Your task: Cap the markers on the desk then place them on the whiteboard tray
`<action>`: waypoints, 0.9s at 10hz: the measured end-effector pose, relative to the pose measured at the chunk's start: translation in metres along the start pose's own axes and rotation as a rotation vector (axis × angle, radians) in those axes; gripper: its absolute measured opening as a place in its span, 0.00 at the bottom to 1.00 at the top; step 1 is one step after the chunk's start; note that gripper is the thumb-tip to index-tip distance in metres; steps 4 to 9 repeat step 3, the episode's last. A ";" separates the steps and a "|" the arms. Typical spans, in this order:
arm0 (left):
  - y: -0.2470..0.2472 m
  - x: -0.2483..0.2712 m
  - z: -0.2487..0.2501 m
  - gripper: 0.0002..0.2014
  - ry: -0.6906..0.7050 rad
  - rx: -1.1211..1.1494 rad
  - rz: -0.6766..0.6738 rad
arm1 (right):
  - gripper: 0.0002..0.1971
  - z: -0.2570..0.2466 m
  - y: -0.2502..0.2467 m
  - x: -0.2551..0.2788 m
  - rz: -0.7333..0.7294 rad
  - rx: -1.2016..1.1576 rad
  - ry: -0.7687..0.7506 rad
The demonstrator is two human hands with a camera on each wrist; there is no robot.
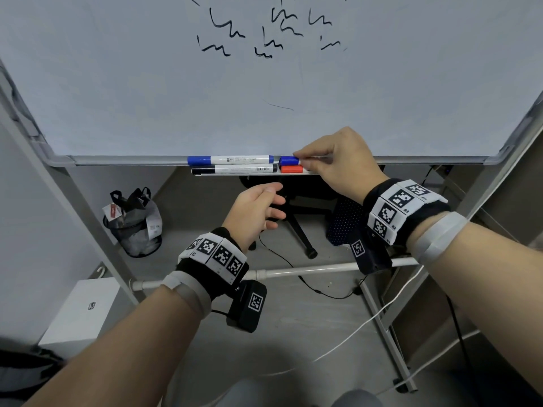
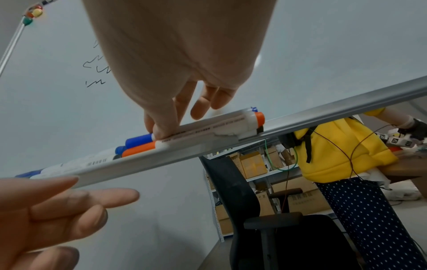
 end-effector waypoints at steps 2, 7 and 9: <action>0.002 0.000 0.001 0.18 0.008 0.017 -0.017 | 0.12 -0.008 -0.006 0.010 -0.021 -0.071 -0.011; -0.001 0.001 0.000 0.18 0.002 0.020 -0.006 | 0.13 -0.005 -0.007 0.011 0.020 -0.051 0.004; -0.001 0.001 0.000 0.18 0.002 0.020 -0.006 | 0.13 -0.005 -0.007 0.011 0.020 -0.051 0.004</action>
Point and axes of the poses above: each hand's wrist, its own x-axis away from the middle knuckle, its own y-axis out of the palm, z = x × y, the point moved 2 cm from there along -x, towards the middle knuckle, and after that the axes turned 13 degrees about -z, right-handed, at the moved point
